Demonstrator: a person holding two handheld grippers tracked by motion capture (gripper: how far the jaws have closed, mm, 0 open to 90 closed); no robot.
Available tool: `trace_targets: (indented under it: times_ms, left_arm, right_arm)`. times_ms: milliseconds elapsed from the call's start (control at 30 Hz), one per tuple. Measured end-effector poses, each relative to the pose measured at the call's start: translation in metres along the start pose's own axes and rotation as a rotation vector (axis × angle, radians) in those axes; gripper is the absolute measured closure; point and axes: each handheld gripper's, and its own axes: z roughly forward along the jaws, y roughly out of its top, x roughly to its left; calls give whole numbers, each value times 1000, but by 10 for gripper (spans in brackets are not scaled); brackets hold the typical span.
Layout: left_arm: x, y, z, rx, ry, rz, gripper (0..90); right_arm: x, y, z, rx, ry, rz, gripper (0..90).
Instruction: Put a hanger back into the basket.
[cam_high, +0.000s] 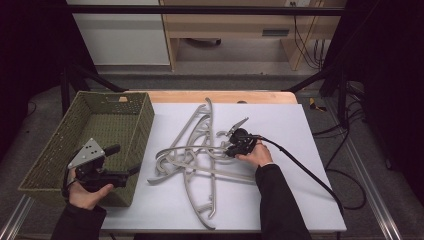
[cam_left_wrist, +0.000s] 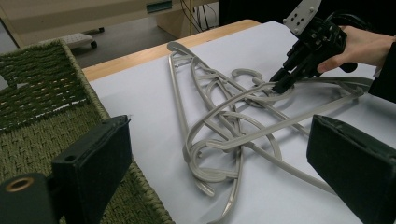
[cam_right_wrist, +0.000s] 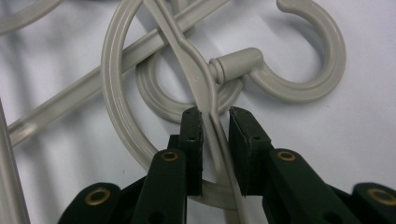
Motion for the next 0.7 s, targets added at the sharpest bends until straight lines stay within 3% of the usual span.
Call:
trace_targets:
  times_ms: [167, 233, 333, 600, 700]
  left_arm:
    - [-1, 0, 0, 0, 0, 1, 66]
    - [-1, 0, 0, 0, -1, 2, 67]
    - [-1, 1, 0, 2, -1, 5, 67]
    - [-2, 1, 0, 6, 1, 9, 69]
    - [-4, 1, 0, 7, -2, 11, 69]
  right_arm:
    - [3, -1, -5, 13, 0, -44, 826]
    - [3, -1, -7, 0, 6, -31, 827]
    - [4, -2, -12, -4, 21, -58, 830]
    - [9, -3, -27, -20, 27, -65, 833]
    - [14, -3, -40, -48, 33, -64, 833]
